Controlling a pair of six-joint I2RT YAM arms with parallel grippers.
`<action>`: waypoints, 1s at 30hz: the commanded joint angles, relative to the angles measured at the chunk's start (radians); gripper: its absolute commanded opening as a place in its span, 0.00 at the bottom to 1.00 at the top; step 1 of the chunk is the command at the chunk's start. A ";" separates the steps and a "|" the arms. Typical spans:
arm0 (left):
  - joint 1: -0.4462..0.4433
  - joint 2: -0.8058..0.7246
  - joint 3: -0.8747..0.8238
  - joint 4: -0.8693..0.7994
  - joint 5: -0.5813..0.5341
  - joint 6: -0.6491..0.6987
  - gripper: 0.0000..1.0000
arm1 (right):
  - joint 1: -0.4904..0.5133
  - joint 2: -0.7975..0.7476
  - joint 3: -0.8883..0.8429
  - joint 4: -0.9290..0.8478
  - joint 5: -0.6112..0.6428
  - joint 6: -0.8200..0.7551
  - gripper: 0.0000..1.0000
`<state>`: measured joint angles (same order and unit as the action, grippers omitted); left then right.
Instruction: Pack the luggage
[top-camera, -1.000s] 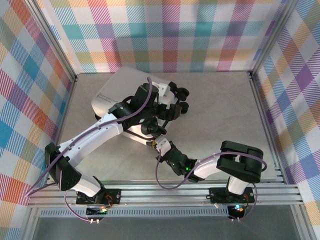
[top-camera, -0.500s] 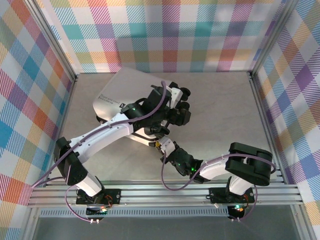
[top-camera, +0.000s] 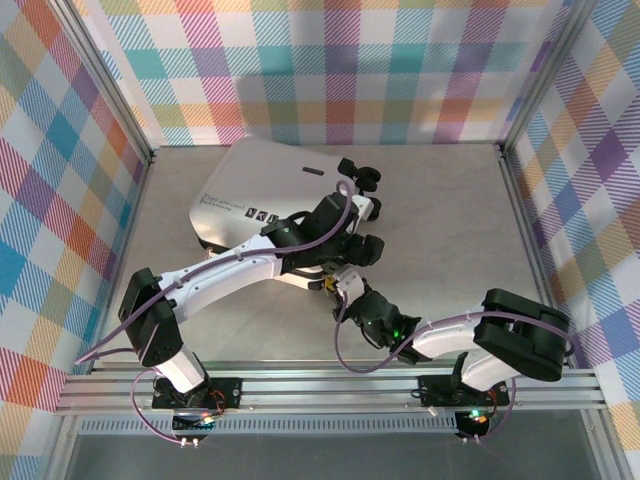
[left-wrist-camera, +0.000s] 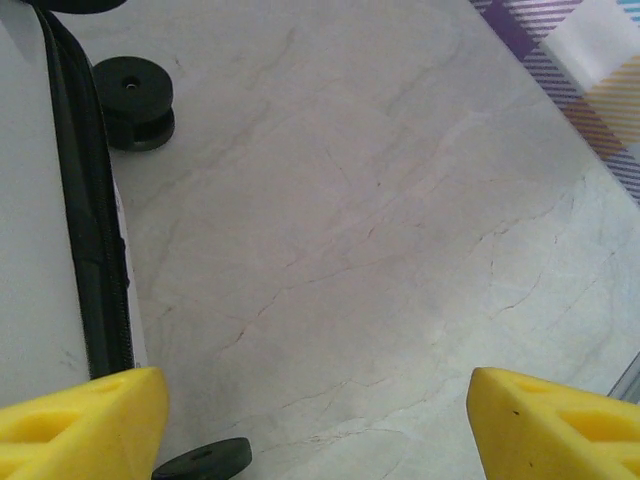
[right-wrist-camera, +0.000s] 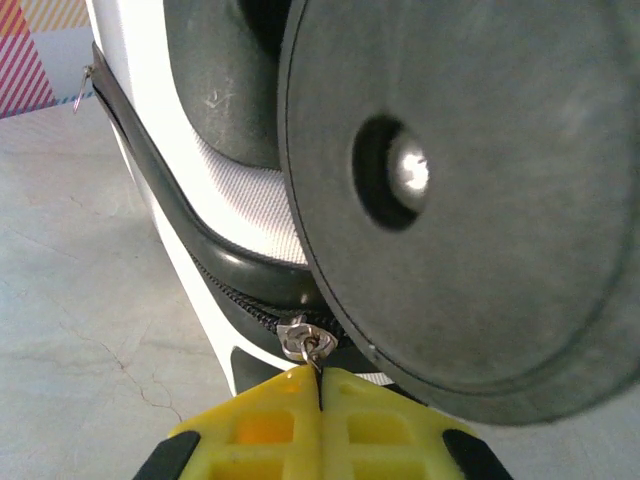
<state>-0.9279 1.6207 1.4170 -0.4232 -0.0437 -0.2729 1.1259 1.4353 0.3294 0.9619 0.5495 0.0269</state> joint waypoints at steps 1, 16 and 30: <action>0.009 -0.049 -0.077 -0.129 -0.047 -0.038 0.78 | -0.042 -0.063 -0.018 0.028 0.111 0.051 0.00; 0.044 -0.098 -0.177 -0.114 0.001 -0.041 0.74 | -0.254 -0.081 -0.006 -0.017 0.018 0.020 0.00; 0.046 -0.146 -0.238 -0.090 0.043 -0.033 0.72 | -0.603 0.121 0.303 -0.223 -0.180 0.139 0.00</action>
<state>-0.8650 1.5009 1.2514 -0.2249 -0.0628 -0.3565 0.6991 1.5303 0.5129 0.8078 0.2207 -0.0013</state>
